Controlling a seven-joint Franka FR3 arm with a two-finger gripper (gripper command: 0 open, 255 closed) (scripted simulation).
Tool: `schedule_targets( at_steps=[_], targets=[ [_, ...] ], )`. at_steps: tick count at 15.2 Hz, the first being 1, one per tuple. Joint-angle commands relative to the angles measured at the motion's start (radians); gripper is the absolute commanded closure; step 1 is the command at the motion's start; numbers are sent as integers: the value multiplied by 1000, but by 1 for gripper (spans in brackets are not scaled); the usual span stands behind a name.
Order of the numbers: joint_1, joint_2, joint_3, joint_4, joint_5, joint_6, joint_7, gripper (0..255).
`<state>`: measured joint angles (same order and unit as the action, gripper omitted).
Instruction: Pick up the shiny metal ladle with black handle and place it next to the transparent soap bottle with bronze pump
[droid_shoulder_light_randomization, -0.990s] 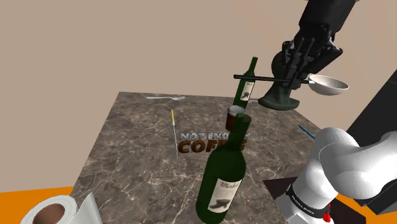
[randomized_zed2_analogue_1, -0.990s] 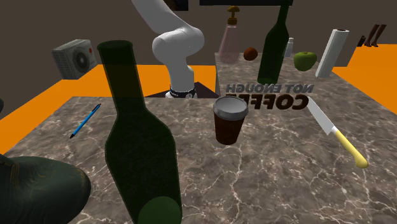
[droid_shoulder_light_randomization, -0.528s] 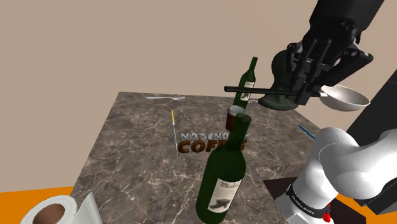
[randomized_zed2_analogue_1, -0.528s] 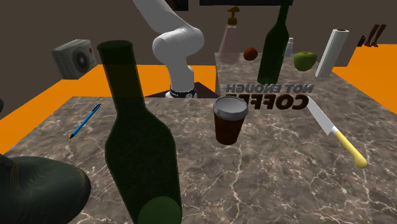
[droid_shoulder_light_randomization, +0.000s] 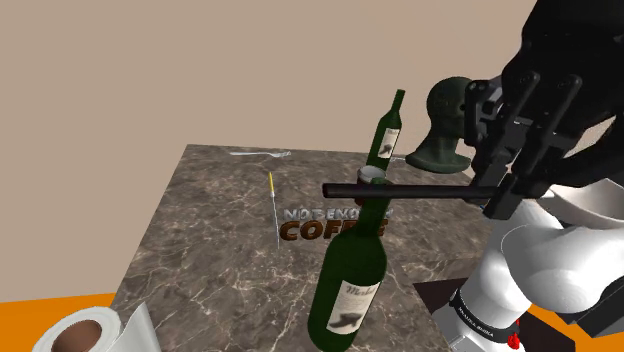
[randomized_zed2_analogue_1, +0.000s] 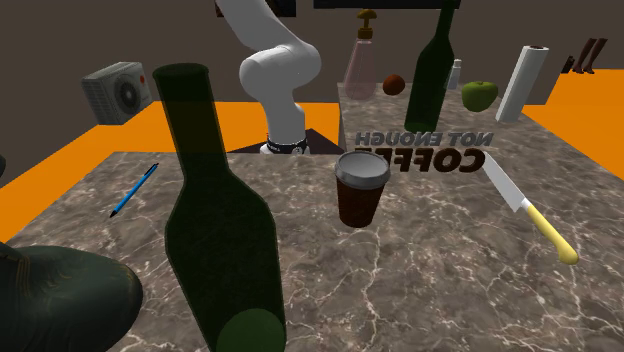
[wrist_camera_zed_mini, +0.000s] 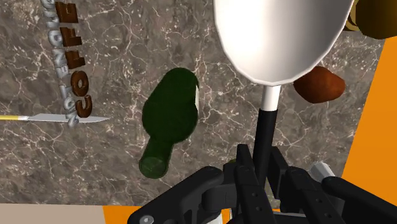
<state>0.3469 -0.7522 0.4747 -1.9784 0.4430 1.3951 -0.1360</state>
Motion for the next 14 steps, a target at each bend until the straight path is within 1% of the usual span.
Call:
schedule_targets(
  at_steps=[1, 3, 14],
  targets=[
    [-7, 34, 57, 39, 18, 16, 52, 255],
    [-19, 71, 114, 82, 29, 32, 100, 255],
    [5, 3, 135, -108, 66, 154, 63, 255]
  ],
)
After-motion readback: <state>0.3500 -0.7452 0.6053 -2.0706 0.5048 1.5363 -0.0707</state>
